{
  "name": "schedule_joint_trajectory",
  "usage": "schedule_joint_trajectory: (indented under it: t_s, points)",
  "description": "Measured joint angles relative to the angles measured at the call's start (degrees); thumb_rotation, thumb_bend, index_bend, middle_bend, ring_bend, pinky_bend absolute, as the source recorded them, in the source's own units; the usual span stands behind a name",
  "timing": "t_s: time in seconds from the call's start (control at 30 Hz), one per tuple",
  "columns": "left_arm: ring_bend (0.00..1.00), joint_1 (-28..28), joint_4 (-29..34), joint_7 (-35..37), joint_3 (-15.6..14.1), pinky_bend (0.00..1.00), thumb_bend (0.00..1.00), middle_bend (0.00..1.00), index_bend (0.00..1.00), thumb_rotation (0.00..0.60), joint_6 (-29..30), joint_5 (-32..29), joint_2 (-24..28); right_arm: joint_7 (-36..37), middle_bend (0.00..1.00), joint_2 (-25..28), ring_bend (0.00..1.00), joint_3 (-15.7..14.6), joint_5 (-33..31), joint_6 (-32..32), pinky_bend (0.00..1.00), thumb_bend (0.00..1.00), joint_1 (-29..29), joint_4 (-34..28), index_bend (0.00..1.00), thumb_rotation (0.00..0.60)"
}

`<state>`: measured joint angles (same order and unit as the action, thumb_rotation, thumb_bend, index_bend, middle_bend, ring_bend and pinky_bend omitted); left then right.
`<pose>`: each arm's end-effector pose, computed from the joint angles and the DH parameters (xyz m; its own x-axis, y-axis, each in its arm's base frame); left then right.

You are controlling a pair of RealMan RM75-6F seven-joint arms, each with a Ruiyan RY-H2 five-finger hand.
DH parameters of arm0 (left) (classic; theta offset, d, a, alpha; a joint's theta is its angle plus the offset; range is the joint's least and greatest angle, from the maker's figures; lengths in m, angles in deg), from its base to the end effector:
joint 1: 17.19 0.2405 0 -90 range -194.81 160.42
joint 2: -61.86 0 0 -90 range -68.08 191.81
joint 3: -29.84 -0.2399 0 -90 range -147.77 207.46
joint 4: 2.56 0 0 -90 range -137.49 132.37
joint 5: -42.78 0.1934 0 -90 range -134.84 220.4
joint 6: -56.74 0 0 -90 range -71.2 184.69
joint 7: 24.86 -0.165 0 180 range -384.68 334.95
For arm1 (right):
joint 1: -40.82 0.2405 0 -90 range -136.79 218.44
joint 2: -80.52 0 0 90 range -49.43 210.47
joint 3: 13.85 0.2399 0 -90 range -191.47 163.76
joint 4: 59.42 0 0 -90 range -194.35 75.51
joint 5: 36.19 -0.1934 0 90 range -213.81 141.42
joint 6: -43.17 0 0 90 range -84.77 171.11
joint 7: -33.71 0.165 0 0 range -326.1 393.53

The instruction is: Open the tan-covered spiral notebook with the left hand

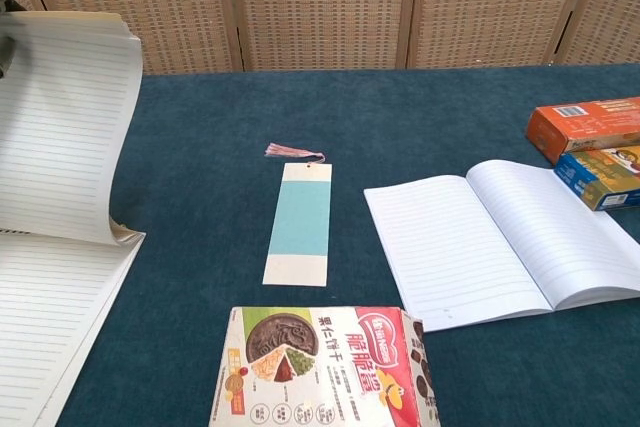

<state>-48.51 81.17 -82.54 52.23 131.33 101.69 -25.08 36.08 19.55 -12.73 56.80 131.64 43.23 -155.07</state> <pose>-0.1932 0.3662 0.1014 0.8086 -0.0848 0.5822 0.5884 0.1217 -0.7994 -0.2714 -0.1801 0.1748 0.3600 0.0057 0.9329 -0.9287 -0.0929 0.3589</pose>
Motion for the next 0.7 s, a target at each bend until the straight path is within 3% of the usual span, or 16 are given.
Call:
schedule_joint_trajectory:
  t_s: [0.7]
  points:
    - [0.00, -7.87, -11.82, 4.85, 1.08, 0.00, 0.64, 0.00, 0.77, 0.600, -1.52, -2.97, -3.93, -1.39, 0.00, -0.88, 0.00, 0.64, -2.64, -3.02, 0.00, 0.10, 1.28, 0.34, 0.00, 0.600]
